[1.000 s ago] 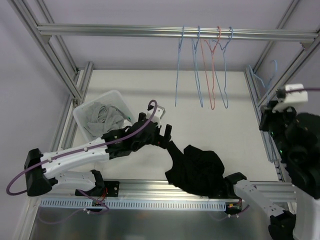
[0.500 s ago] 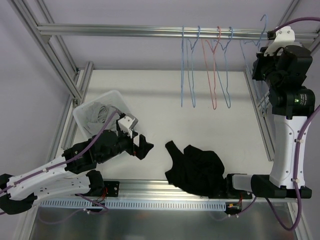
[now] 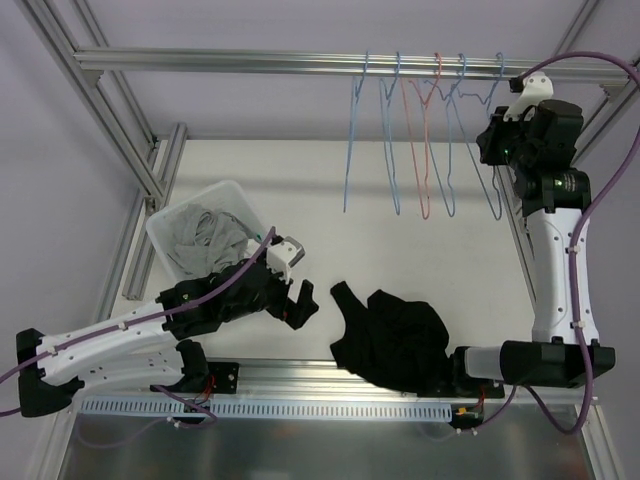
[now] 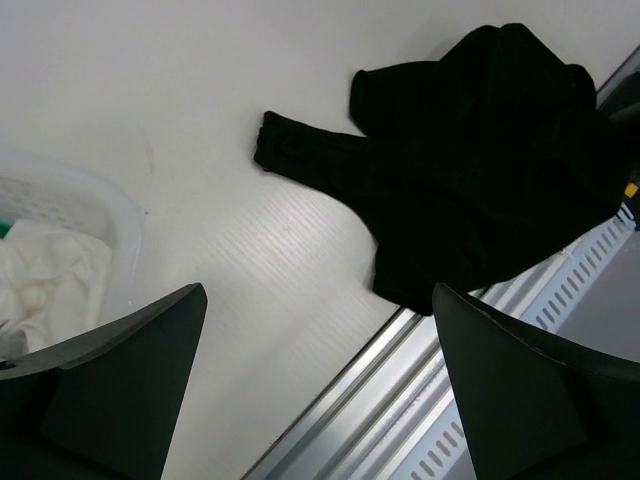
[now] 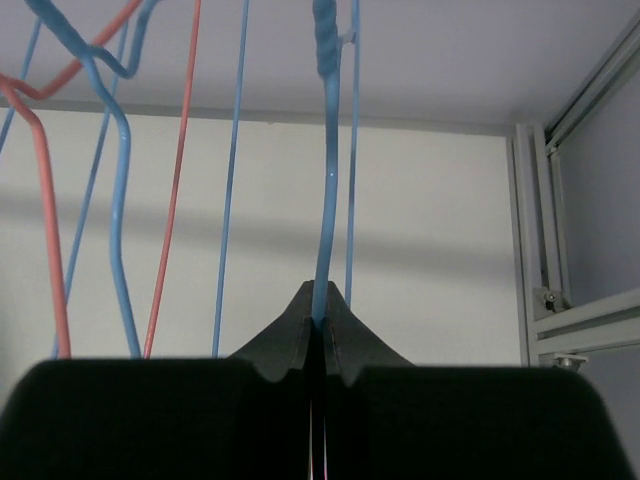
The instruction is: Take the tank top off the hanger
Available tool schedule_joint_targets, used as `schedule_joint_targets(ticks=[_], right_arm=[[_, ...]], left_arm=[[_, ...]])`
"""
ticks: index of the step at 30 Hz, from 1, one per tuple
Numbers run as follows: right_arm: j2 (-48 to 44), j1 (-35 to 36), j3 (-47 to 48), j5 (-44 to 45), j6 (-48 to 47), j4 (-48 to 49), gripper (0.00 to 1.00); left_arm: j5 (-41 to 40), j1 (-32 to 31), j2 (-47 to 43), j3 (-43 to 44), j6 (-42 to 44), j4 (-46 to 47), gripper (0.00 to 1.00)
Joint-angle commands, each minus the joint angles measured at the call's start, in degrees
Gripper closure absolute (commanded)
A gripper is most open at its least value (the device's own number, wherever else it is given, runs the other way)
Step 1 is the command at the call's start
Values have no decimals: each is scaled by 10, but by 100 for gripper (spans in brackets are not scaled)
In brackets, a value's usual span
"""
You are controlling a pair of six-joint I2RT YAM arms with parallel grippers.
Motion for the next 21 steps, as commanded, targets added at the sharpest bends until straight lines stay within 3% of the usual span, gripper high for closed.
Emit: schedule_joint_targets(ticks=[1,6,7,8,10,13,14,21], right_arm=[[-8,-9,-23,-27,19,65,100],[-65,-9,-113,-29,34,94,97],[-77,-10,-126,-26,37,96,88],[-87,-9,-136,-8,40,96,58],[-129,-11,-166,15,50,96,31],[-192,-15,-202,64,56,86,12],[-208,-16,-210,76,59,73,2],[-347,-18,-241,231,77,-15,1]], left_arm=[[52,-14,11,15,-1,55,1],[133,-25,49,-9,9,191,1],[148,-28,60,-9,16,212,1],[169,-30,73,-7,19,230,1],[187,-33,122,7,28,267,1],[212,-43,194,41,50,280,1],[214,-56,209,50,60,281,1],[168,-91,340,130,92,281,1]])
